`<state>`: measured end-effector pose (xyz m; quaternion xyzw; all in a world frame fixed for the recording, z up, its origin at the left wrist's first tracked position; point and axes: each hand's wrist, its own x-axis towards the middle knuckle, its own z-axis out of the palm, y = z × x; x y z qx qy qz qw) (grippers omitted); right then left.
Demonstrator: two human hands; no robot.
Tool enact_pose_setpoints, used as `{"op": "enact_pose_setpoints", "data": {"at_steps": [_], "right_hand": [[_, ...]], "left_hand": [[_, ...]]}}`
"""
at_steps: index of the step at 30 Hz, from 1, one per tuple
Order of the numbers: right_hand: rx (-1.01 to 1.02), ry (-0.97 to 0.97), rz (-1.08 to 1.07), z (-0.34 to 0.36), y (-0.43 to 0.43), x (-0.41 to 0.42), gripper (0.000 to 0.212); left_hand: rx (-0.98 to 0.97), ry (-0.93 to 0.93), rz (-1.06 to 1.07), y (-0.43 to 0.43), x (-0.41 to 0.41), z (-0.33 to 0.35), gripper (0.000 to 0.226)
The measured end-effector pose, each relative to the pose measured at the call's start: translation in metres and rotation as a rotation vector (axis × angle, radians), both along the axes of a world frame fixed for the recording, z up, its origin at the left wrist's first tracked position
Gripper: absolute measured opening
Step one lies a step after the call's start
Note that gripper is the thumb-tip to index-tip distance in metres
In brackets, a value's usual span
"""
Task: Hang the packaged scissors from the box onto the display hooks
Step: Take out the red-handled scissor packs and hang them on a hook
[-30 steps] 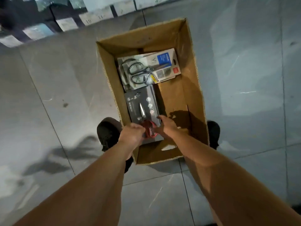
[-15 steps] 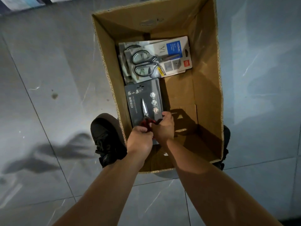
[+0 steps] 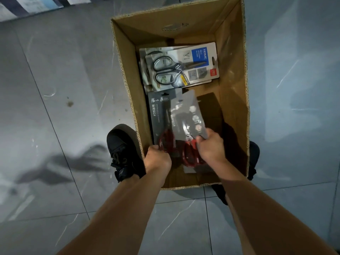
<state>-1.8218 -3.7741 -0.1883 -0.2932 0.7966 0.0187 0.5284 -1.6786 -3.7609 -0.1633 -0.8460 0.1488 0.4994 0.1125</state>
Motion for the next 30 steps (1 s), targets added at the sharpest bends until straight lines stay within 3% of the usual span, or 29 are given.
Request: {"op": "enact_pose_setpoints", "data": {"at_steps": [3,8,11,17,27,30], "right_hand": [[-0.086,0.096,0.031,0.025,-0.001,-0.028,0.02],[-0.146,0.073,0.084,0.032,-0.009,-0.05,0.022],[-0.147,0.091,0.128,0.026,-0.008,-0.055,0.026],[-0.132,0.109,0.116,0.025,0.001,-0.059,0.023],[-0.1,0.017,-0.013,0.074,-0.017,-0.064,0.021],[-0.139,-0.049,-0.079,0.106,-0.029,-0.077,0.006]], "left_hand": [[0.007,-0.026,0.017,-0.005,-0.01,-0.012,0.035],[0.012,-0.076,-0.048,-0.015,-0.022,-0.055,0.058],[-0.028,-0.048,-0.007,-0.022,-0.03,-0.078,0.059],[-0.08,-0.191,-0.082,-0.021,-0.035,-0.098,0.1],[-0.164,-0.03,0.093,-0.026,-0.029,-0.039,0.046],[-0.229,0.046,0.218,-0.029,-0.032,0.011,0.024]]}}
